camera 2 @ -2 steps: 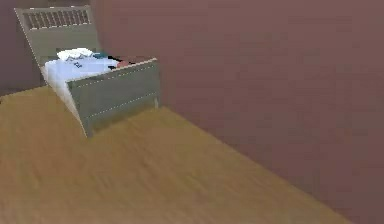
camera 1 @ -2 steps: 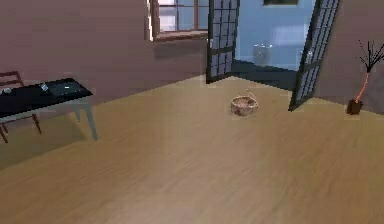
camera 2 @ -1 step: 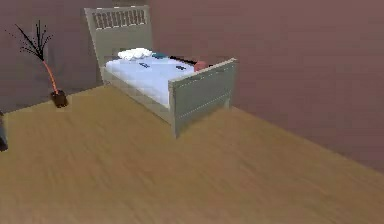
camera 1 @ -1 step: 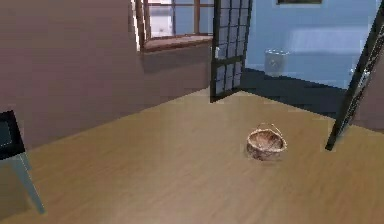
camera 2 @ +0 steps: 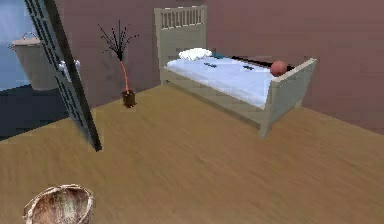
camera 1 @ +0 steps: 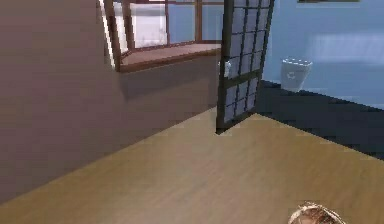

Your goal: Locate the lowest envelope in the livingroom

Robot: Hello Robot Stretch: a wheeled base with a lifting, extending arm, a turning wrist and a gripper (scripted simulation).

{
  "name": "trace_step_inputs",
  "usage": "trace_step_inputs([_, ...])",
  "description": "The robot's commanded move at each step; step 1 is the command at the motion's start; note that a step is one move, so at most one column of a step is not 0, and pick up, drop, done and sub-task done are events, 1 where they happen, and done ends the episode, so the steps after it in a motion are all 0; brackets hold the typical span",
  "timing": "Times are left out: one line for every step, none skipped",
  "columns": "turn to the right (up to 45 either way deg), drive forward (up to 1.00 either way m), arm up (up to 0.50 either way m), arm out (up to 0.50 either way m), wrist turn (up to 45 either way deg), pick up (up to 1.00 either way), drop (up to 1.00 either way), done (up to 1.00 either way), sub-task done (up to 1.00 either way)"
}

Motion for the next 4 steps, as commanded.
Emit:
trace_step_inputs([-3.0, 0.00, 0.00, 0.00, 0.0, 0.00, 0.00, 0.00, 0.00])
trace_step_inputs([0.0, 0.40, 0.00, 0.00, 0.0, 0.00, 0.00, 0.00, 0.00])
trace_step_inputs([18.0, 0.00, 0.00, 0.00, 0.0, 0.00, 0.00, 0.00, 0.00])
trace_step_inputs([0.0, 1.00, 0.00, 0.00, 0.0, 0.00, 0.00, 0.00, 0.00])
